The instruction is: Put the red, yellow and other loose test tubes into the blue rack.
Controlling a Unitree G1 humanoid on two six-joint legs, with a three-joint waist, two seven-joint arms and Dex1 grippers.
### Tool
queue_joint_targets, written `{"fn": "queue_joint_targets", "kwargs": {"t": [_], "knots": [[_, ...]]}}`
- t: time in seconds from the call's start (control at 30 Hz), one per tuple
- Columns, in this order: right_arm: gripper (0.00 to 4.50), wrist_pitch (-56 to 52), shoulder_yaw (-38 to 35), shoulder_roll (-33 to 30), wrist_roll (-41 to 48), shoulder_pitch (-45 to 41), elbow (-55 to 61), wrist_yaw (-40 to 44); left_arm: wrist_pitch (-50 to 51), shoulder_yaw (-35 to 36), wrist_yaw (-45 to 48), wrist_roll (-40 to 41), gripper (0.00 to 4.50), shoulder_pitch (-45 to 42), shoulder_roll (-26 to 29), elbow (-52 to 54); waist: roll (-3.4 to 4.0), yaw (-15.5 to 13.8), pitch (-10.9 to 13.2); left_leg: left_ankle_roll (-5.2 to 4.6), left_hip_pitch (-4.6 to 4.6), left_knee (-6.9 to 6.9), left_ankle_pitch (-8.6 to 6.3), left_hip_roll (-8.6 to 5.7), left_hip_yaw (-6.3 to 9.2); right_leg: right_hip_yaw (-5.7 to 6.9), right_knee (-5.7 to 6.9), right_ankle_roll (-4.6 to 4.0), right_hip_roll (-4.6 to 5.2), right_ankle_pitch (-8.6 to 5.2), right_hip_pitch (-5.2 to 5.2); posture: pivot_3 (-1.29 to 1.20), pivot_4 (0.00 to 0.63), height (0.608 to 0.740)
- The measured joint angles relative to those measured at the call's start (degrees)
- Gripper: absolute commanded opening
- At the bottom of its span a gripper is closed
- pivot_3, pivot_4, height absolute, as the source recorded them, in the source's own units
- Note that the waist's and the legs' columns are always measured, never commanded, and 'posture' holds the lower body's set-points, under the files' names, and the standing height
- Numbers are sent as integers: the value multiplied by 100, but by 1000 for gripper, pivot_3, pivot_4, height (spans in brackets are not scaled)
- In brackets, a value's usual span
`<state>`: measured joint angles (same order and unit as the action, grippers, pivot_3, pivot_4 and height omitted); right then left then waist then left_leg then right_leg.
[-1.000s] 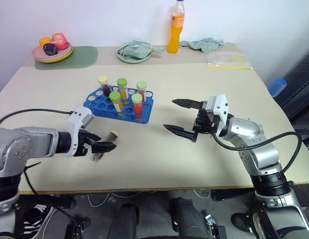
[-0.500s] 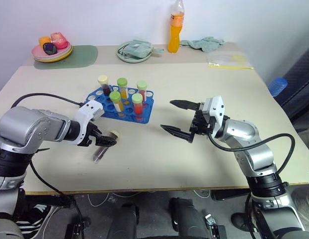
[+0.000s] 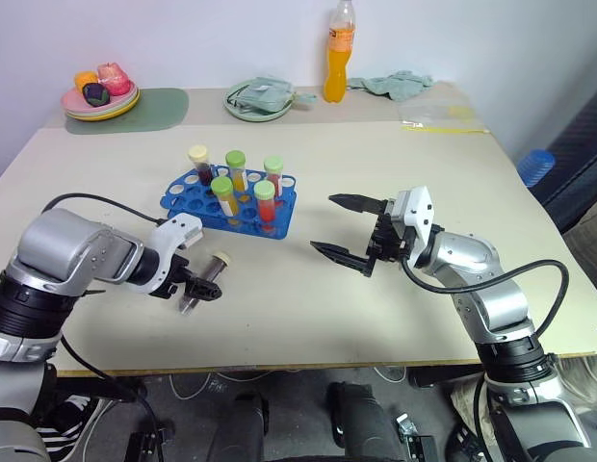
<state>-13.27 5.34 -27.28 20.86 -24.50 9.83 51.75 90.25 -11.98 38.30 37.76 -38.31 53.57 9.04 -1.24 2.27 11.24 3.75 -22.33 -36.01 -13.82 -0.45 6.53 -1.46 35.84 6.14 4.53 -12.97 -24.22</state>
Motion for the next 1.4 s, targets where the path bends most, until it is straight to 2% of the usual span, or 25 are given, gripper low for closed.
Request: {"fn": "queue_joint_targets", "kwargs": {"t": [0.17, 0.2, 0.37, 0.47, 0.57, 0.63, 0.7, 0.77, 0.83, 0.93, 1.03, 1.27, 1.4], "knots": [[4500, 0, 0, -3, -17, -1, 0, -15, 29, 201, -103, -92, 1026, 187, -143, -7, 2, 1, -1, 0, 1, 0, 0, -1, 0, 0, 1, -4, 2, 2, 1, 0, 150, 740], [4500, 0, 0, -4, -19, -1, 0, -15, -4, 225, -120, -113, 799, 216, -151, -8, 4, 1, -3, 0, 1, 0, 0, -1, 0, 0, 2, -4, 2, 2, 1, 0, 150, 740], [4500, 0, -1, -17, -32, 1, 0, -15, -151, 501, -297, -249, 776, 313, -328, -60, 5, -13, -4, 0, 4, -5, 0, -2, 1, 0, 8, -2, 2, 0, 3, 0, 150, 740], [4500, -1, -6, -33, -31, 18, 17, -17, -570, 1214, -890, -575, 776, 439, -745, -21, -1, -14, -1, 2, 3, -8, 1, -1, 3, 0, 10, -4, 2, 2, 2, 0, 150, 740], [4500, -8, -30, -78, -30, 120, 36, -19, -842, 2180, -1401, -789, 776, 777, -991, 607, 0, 27, -2, 2, 1, 2, 1, -1, -2, -1, 5, 0, 7, 12, -2, 0, 150, 740], [4500, -9, -98, -124, -26, 149, 28, -5, -1218, 2971, -1578, -749, 776, 1396, -1508, 1382, 7, 28, -6, 3, 4, 10, 1, -1, -11, -6, -1, 12, 12, 17, -3, 0, 150, 740], [4500, -8, -168, -169, -16, 137, 15, 34, -1807, 3509, -1680, -650, 776, 2000, -2252, 1872, 4, -3, -5, 4, 1, 5, 1, -1, -8, -4, -4, 11, 11, 17, -1, 0, 150, 740], [4500, -7, -169, -176, -8, 86, -11, 77, -2494, 3669, -1926, -767, 776, 2289, -2743, 1980, -6, -39, -3, 7, -1, -2, 3, 0, -2, -1, -5, -3, 6, 18, -1, 0, 150, 740], [4500, -3, -163, -166, 2, -39, -108, 136, -3751, 3761, -2269, -1284, 776, 2299, -2975, 1821, -8, -108, -4, 16, 0, -11, 9, 0, -3, -1, -5, -27, 3, 19, 2, 0, 150, 740], [4500, 35, -151, -122, 0, -204, -291, 217, -6135, 3735, -2413, -2067, 776, 2042, -3017, 1108, -7, -162, -7, 18, 15, -12, 10, 0, -4, -1, -17, -28, 3, 21, 28, 0, 150, 740], [4500, 41, -77, -19, 0, -380, -437, 274, -7772, 3517, -2211, -2360, 776, 1538, -3153, 11, -1, -198, -10, 18, 14, -12, 10, -4, -3, 1, -53, -16, 3, 29, 50, 0, 150, 740], [4500, 18, -16, 0, -7, -454, -444, 238, -10363, 3065, -1753, -2683, 776, 830, -3319, -2798, -1, -148, -10, 12, 4, -3, 7, -10, -4, 1, -73, 28, 9, 50, 45, 0, 150, 740], [4500, -16, -36, -68, -22, -314, -335, 145, -11055, 2917, -1545, -2719, 776, 783, -3378, -3892, -1, -139, -10, 11, 3, -5, 6, -9, -4, 1, -72, 29, 8, 50, 45, 0, 150, 740]]}}
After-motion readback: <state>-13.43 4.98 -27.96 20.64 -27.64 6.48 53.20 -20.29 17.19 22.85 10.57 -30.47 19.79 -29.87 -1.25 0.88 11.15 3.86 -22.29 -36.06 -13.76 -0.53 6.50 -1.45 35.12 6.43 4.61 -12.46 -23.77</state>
